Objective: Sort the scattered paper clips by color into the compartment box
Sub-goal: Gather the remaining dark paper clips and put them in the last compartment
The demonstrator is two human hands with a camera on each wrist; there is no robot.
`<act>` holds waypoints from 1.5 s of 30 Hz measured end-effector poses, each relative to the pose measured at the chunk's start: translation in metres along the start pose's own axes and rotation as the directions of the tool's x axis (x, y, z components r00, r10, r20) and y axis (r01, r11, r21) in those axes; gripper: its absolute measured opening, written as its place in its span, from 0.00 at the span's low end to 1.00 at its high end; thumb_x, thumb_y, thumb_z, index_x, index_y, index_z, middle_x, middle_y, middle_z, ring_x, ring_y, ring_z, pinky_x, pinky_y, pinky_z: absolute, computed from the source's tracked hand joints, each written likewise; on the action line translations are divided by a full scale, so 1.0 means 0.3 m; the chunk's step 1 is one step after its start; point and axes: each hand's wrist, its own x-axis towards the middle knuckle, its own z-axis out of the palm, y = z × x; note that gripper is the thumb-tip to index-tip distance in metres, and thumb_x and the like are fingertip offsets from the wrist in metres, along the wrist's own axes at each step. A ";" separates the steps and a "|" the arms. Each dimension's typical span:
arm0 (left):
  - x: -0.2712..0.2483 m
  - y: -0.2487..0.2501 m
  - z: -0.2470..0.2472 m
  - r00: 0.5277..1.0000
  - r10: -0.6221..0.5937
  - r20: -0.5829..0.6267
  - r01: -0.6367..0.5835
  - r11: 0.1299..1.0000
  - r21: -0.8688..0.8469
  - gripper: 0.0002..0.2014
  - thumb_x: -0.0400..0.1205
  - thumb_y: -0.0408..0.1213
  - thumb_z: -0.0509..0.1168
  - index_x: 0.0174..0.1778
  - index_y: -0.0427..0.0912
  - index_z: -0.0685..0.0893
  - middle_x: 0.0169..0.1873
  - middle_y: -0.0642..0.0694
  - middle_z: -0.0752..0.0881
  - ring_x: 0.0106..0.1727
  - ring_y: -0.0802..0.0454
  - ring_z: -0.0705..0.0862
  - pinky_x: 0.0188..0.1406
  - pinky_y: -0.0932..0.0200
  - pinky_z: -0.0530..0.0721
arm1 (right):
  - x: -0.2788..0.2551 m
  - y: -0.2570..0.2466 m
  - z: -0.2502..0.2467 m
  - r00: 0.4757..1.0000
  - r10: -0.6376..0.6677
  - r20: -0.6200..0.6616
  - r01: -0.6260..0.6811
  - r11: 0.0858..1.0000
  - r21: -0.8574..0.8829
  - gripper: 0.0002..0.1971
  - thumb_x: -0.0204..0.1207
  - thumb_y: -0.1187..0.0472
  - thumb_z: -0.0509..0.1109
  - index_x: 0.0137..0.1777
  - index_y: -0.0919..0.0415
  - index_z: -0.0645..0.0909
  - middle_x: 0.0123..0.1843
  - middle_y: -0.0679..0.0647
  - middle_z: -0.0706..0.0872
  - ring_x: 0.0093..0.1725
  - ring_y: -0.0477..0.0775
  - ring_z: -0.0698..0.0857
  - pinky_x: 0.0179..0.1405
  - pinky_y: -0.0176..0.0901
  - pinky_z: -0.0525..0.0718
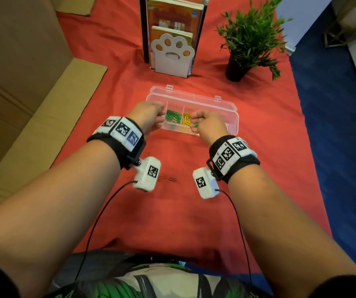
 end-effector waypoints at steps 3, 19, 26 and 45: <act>-0.015 -0.083 -0.069 0.986 0.125 -0.114 -0.082 0.942 0.325 0.10 0.79 0.26 0.59 0.49 0.39 0.84 0.34 0.46 0.80 0.34 0.52 0.76 0.36 0.58 0.76 | 0.028 -0.070 0.036 0.994 -0.089 -0.065 0.083 0.993 -0.082 0.19 0.72 0.76 0.52 0.51 0.64 0.83 0.44 0.55 0.85 0.50 0.60 0.86 0.58 0.57 0.85; -0.100 -0.291 -0.268 0.969 0.132 -0.209 0.114 0.510 0.853 0.27 0.70 0.44 0.74 0.67 0.50 0.78 0.63 0.38 0.77 0.59 0.40 0.82 0.65 0.54 0.78 | -0.108 0.114 0.167 0.968 -0.106 0.225 0.223 0.772 -0.595 0.11 0.76 0.68 0.60 0.49 0.62 0.83 0.56 0.62 0.82 0.56 0.62 0.83 0.58 0.45 0.80; -0.122 -0.343 -0.194 0.982 0.114 -0.152 0.079 0.482 0.873 0.25 0.68 0.39 0.76 0.61 0.47 0.79 0.61 0.38 0.77 0.59 0.43 0.81 0.62 0.56 0.77 | -0.274 0.261 0.216 0.944 -0.130 0.303 0.311 0.653 -0.691 0.14 0.76 0.60 0.67 0.60 0.61 0.75 0.58 0.60 0.75 0.62 0.62 0.75 0.61 0.52 0.80; -0.157 -0.358 -0.100 0.974 0.221 -0.042 -0.125 0.690 0.712 0.09 0.78 0.32 0.66 0.53 0.41 0.83 0.32 0.48 0.83 0.35 0.47 0.81 0.42 0.56 0.80 | -0.260 0.291 0.101 0.928 0.251 0.275 -0.318 0.917 0.239 0.16 0.75 0.77 0.54 0.39 0.57 0.77 0.34 0.54 0.77 0.30 0.48 0.76 0.27 0.36 0.79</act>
